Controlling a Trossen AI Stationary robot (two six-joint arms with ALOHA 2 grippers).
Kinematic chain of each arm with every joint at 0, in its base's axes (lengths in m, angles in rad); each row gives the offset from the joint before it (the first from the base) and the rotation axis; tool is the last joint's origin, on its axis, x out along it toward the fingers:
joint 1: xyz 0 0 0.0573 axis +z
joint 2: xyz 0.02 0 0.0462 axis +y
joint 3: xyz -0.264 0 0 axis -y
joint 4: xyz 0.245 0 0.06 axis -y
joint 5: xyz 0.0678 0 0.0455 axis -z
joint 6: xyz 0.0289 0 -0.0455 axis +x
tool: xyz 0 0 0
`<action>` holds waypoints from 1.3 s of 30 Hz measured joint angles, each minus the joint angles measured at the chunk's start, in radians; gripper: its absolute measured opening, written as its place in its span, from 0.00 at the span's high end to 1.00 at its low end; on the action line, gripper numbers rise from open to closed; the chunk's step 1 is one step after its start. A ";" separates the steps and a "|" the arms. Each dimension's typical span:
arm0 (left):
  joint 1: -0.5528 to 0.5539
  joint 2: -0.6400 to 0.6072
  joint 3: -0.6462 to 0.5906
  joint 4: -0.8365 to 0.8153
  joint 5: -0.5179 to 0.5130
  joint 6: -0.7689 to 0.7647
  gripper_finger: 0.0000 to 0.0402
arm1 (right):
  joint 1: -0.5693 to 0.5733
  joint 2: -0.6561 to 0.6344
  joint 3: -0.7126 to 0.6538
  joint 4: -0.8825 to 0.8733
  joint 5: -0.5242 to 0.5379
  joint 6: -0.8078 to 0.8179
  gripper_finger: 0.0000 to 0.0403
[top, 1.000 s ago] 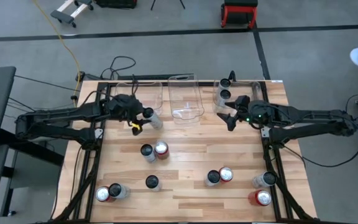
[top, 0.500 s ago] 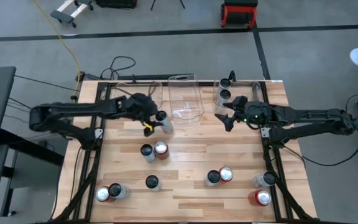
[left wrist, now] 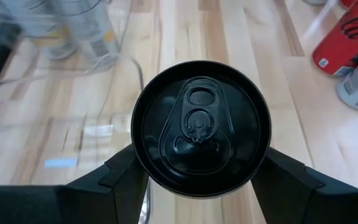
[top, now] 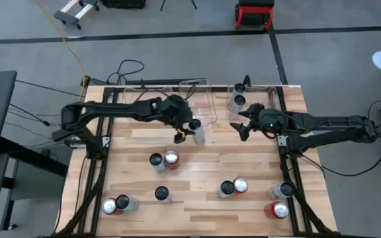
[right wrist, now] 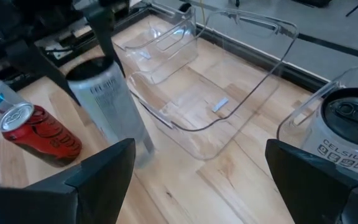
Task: Sort soda cans
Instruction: Put the white-yellow soda can into the right transparent bin
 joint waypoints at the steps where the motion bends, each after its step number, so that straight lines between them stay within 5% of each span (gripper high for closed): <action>1: -0.004 0.024 0.019 0.000 0.000 0.007 0.41 | 0.000 0.000 0.000 0.000 0.000 0.000 0.06; 12: -0.022 0.142 0.111 0.032 0.000 0.029 0.41 | 0.043 0.037 0.001 0.000 0.047 -0.020 0.06; 29: -0.070 0.173 0.112 0.043 0.000 0.066 0.25 | 0.100 0.215 0.001 0.203 0.053 -0.154 0.06; 39: -0.072 0.083 0.111 -0.061 -0.049 0.080 0.25 | 0.139 0.241 0.001 0.391 -0.019 -0.302 0.06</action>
